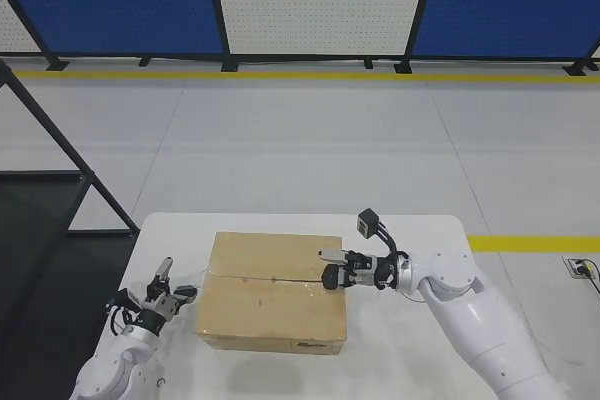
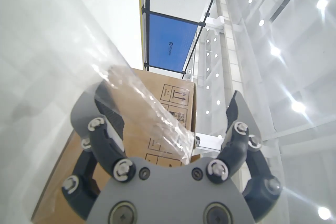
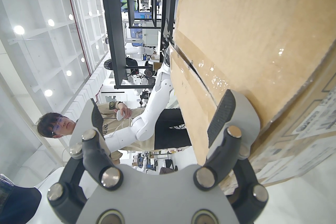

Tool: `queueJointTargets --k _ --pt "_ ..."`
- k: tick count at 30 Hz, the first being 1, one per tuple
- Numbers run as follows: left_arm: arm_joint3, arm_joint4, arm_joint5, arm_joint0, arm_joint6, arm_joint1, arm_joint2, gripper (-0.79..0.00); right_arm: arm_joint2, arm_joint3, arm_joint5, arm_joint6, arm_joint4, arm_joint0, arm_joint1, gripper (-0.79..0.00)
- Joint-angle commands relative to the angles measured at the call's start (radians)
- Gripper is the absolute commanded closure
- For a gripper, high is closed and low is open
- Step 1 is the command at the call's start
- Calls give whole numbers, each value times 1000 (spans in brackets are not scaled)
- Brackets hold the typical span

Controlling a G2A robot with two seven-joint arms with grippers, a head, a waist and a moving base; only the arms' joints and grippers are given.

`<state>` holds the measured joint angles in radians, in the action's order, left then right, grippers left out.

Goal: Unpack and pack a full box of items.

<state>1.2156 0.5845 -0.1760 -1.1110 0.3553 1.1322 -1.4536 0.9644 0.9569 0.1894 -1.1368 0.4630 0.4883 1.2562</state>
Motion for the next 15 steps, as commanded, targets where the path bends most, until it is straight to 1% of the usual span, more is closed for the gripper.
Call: queueJointTargets --k 1,4,9,12,15 --pt "-1 -6 -4 -3 -2 3 9 -785 0 -5 1 -2 1 -3 1 -785" --pt "-11 0 -3 7 -15 8 18 -785 -2 -11 4 -5 2 -6 4 -785" --pt "-43 23 -26 43 -65 18 20 -785 -5 -22 8 -11 4 -13 8 -785" --pt "-63 43 -50 64 -90 21 3 -785 -6 -24 10 -11 4 -14 10 -785" --pt "-52 61 -83 61 -96 19 -33 -785 -2 -25 12 -8 4 -12 10 -785"
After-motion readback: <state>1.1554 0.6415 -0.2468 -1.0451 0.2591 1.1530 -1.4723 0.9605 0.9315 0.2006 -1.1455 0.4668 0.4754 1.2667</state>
